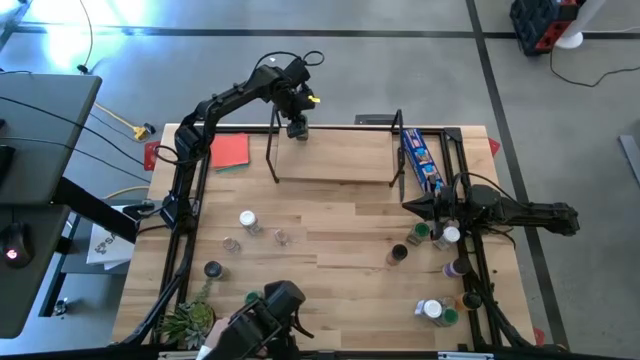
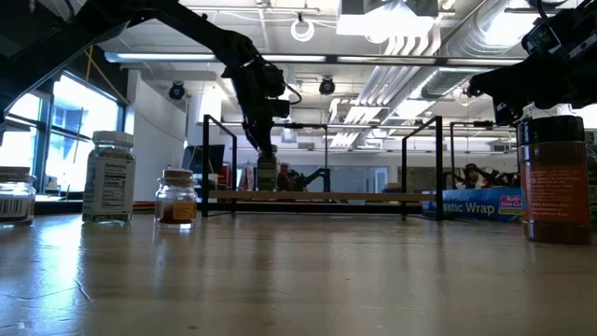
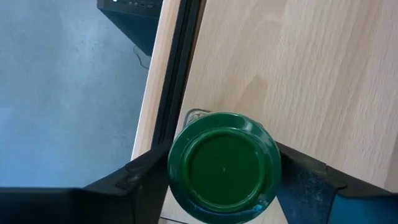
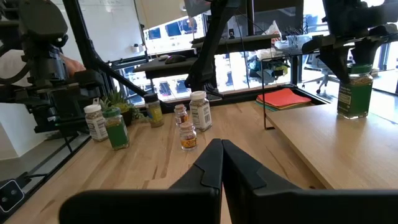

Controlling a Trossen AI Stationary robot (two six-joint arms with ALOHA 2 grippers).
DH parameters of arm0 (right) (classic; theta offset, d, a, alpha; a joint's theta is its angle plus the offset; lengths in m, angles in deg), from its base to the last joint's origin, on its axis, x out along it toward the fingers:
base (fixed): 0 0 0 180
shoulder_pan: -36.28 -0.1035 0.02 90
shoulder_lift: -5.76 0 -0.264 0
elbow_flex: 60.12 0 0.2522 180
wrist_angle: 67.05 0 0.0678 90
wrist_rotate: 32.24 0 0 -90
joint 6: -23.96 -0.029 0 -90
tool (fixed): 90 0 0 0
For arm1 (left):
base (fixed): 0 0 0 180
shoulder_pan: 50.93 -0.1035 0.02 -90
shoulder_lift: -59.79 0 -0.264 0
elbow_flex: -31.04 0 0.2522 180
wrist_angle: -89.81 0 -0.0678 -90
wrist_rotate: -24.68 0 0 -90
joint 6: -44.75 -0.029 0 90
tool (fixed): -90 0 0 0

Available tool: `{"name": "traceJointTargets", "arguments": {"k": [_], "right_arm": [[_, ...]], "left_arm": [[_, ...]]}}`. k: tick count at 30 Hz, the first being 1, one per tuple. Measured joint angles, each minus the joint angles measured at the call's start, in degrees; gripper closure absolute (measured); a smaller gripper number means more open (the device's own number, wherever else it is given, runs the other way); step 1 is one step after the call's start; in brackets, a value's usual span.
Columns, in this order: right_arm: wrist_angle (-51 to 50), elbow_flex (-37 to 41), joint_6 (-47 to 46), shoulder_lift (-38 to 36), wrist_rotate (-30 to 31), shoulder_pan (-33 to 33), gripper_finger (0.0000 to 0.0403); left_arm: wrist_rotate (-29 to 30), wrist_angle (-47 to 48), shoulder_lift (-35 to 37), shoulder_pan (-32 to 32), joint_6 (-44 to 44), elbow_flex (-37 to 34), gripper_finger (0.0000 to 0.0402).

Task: Shelf spices
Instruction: Put the top left green seasoning bottle on the shelf, then put the bottom left green seasoning bottle on the shelf aligned with the other green seasoning bottle

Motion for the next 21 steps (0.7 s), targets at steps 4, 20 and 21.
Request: {"name": "traceJointTargets", "arguments": {"k": [4, 20, 21], "right_arm": [[0.0, 0.0, 0.0, 0.0, 0.0, 0.0, 0.0403], [0.0, 0.0, 0.0, 0.0, 0.0, 0.0, 0.0403], [0.0, 0.0, 0.0, 0.0, 0.0, 0.0, 0.0403]], "left_arm": [[0.0, 0.0, 0.0, 0.0, 0.0, 0.0, 0.0130], [4.2, 3.0, 13.7, 0.9, 1.1, 0.0, 0.0127], [4.1, 4.4, 15.3, 1.4, 2.0, 0.0, 0.0127]]}}
